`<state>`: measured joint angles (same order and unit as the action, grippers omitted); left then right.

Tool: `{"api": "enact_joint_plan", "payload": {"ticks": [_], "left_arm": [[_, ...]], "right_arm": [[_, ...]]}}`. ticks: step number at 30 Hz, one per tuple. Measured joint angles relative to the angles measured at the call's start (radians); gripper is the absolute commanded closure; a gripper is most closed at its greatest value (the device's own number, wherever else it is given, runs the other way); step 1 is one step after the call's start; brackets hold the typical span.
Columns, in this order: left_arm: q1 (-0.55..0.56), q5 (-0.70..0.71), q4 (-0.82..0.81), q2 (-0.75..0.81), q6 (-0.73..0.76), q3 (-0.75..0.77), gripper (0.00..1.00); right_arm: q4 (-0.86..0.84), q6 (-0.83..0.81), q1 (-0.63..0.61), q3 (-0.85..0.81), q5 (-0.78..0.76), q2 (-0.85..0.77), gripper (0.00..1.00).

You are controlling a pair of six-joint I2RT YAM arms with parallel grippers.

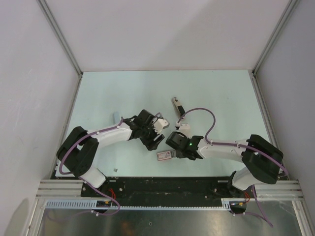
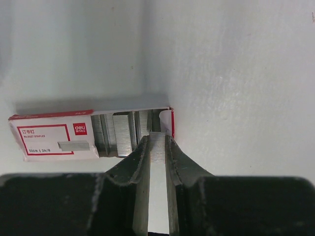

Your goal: Unload the staples from the stapler

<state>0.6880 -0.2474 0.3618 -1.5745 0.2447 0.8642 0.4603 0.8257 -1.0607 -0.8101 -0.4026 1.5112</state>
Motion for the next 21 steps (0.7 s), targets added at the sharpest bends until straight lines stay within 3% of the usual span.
{"api": "enact_joint_plan", "payload": {"ticks": [21], "left_arm": [[-0.008, -0.018, 0.000, 0.000, 0.000, 0.000, 0.25]], "right_arm": [[-0.014, -0.015, 0.011, -0.015, 0.000, 0.008, 0.90]]}}
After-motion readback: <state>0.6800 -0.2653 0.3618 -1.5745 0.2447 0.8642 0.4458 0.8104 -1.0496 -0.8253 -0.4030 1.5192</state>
